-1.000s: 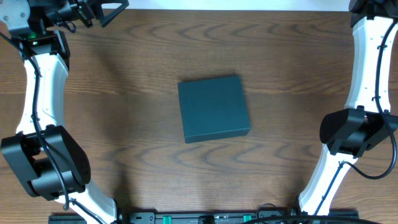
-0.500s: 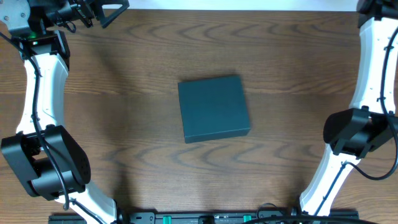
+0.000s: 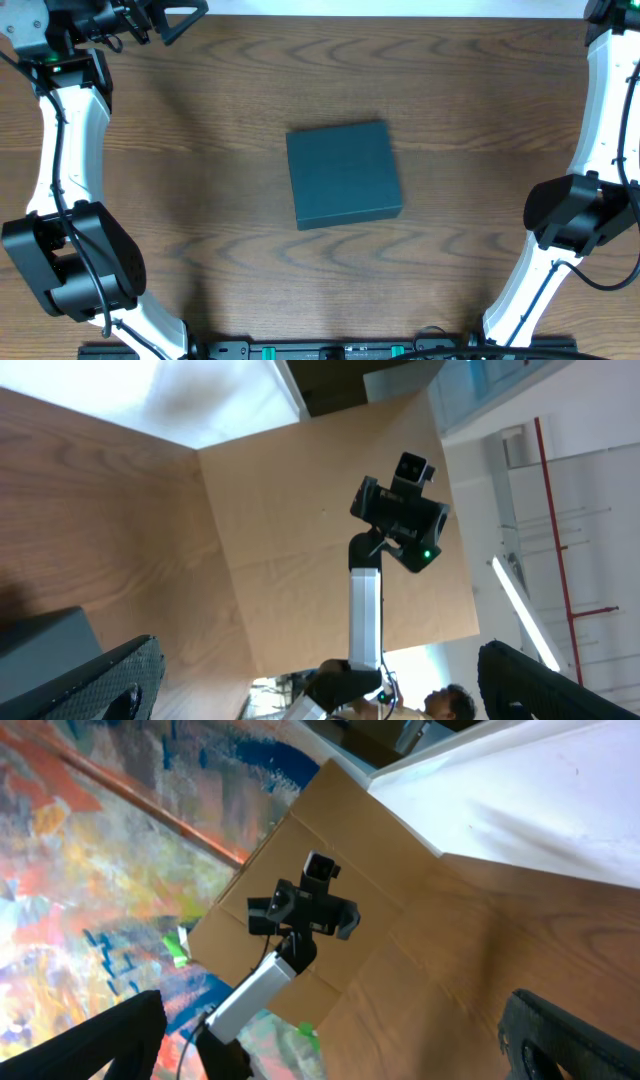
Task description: Pack container
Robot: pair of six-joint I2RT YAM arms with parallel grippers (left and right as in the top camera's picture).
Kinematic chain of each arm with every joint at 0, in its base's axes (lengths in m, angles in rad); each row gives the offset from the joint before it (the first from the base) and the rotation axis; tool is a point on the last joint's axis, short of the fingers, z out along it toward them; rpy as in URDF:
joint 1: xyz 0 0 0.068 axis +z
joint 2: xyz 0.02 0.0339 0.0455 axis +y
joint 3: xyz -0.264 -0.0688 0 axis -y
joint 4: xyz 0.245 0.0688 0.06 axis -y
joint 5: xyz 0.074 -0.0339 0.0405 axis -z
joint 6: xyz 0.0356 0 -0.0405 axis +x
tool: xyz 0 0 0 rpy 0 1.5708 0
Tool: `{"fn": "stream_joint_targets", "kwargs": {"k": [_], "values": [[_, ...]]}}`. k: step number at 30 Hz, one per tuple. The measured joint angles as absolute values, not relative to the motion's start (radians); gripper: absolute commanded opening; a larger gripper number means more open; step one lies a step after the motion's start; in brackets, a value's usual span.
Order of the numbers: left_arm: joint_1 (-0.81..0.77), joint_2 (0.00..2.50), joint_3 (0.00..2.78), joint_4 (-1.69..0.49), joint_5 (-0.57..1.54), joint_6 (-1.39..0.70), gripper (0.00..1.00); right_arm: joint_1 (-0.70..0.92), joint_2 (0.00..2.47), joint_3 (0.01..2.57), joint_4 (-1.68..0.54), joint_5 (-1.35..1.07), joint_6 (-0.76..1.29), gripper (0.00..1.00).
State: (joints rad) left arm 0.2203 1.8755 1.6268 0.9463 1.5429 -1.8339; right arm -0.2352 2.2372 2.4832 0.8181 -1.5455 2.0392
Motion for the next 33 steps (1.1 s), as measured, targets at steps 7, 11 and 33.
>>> {"fn": "stream_joint_targets", "kwargs": {"k": [7, 11, 33], "values": [[0.170, 1.876, 1.627, 0.986, 1.547, -1.836, 0.98, -0.232, 2.237, 2.483, 0.821, -1.546, 2.039, 0.99], [0.161, 1.876, 1.627, 1.013, 1.549, -1.836, 0.98, -0.222, 2.237, 2.483, 0.835, -1.546, 2.039, 0.99], [0.059, 1.876, 1.632, 0.926, 1.502, -1.864, 0.99, -0.153, 2.237, 2.483, 0.839, -1.546, 2.039, 0.99]]}}
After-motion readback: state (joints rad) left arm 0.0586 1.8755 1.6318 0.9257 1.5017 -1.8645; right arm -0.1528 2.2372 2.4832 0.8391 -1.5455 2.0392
